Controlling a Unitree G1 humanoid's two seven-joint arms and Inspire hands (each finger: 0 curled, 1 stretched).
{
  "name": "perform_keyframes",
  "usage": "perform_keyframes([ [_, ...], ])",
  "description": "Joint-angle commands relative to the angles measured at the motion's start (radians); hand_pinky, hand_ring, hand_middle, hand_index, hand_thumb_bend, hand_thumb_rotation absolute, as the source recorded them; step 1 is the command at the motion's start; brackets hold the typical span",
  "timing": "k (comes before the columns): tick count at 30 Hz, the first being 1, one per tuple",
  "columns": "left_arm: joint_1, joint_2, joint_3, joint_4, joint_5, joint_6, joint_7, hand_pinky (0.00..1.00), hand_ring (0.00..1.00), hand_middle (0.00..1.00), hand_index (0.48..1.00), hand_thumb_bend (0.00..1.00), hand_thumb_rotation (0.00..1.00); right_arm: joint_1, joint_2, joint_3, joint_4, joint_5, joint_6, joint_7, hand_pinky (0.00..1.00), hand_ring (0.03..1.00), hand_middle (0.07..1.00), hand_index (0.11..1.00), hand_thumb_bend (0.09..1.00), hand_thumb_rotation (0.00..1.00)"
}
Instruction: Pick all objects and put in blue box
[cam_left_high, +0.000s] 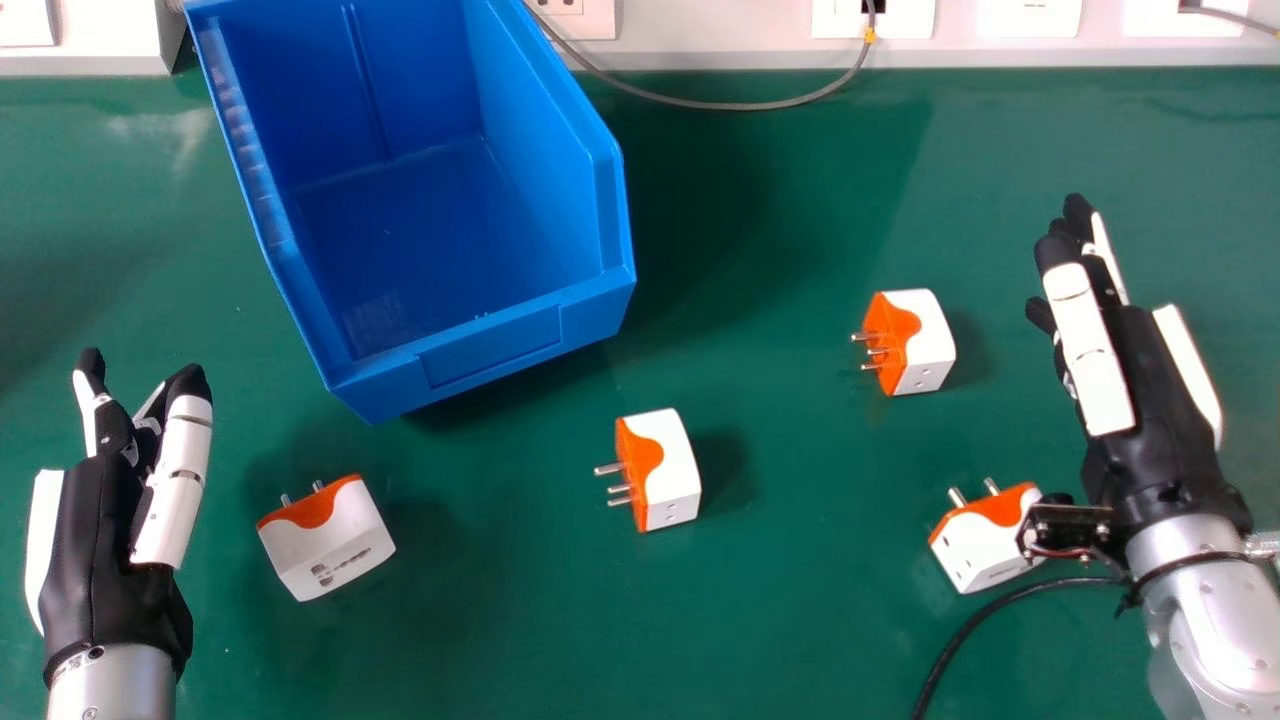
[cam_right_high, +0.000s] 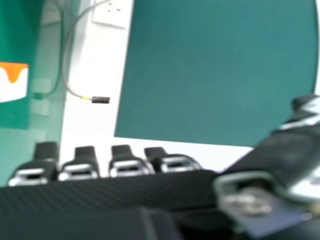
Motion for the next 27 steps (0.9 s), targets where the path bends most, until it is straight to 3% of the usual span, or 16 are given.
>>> perform_keyframes([
  [1, -0.013, 0.013, 0.003, -0.009, 0.003, -0.007, 0.003, 0.94, 0.93, 0.9, 0.915, 0.22, 0.7, -0.028, -0.012, -0.007, -0.012, 0.004, -0.028, -0.002, 0.94, 1.0, 1.0, 1.0, 0.265, 1.0],
  [10, -0.017, 0.019, 0.014, -0.011, 0.005, -0.008, 0.015, 0.93, 0.93, 0.89, 0.913, 0.21, 0.7, -0.034, -0.017, -0.004, 0.003, -0.007, -0.051, -0.005, 0.94, 1.0, 1.0, 1.0, 0.263, 1.0],
  [13, -0.023, 0.016, 0.011, -0.002, 0.009, -0.014, 0.023, 0.93, 0.93, 0.89, 0.913, 0.2, 0.7, -0.035, -0.019, -0.006, 0.007, -0.006, -0.053, -0.003, 0.94, 1.0, 1.0, 1.0, 0.256, 1.0],
  [17, -0.011, 0.014, 0.0, -0.023, 0.022, -0.013, 0.033, 0.93, 0.93, 0.89, 0.911, 0.2, 0.7, -0.04, -0.019, -0.007, 0.03, -0.012, -0.068, -0.01, 0.94, 1.0, 1.0, 1.0, 0.265, 1.0],
  [21, -0.019, 0.02, 0.001, -0.006, 0.021, -0.012, 0.028, 0.93, 0.93, 0.89, 0.91, 0.21, 0.69, -0.038, -0.018, -0.006, 0.02, -0.012, -0.06, -0.011, 0.94, 1.0, 1.0, 1.0, 0.281, 1.0],
  [24, -0.007, 0.023, 0.001, -0.027, 0.018, 0.004, 0.023, 0.93, 0.92, 0.89, 0.91, 0.21, 0.69, -0.023, -0.016, -0.003, -0.003, -0.025, -0.058, -0.022, 0.94, 1.0, 1.0, 1.0, 0.294, 1.0],
  [27, 0.01, 0.026, 0.002, -0.045, 0.02, 0.004, 0.016, 0.93, 0.92, 0.9, 0.91, 0.21, 0.69, -0.007, -0.016, 0.004, -0.046, -0.041, -0.035, -0.03, 0.94, 1.0, 1.0, 1.0, 0.309, 1.0],
])
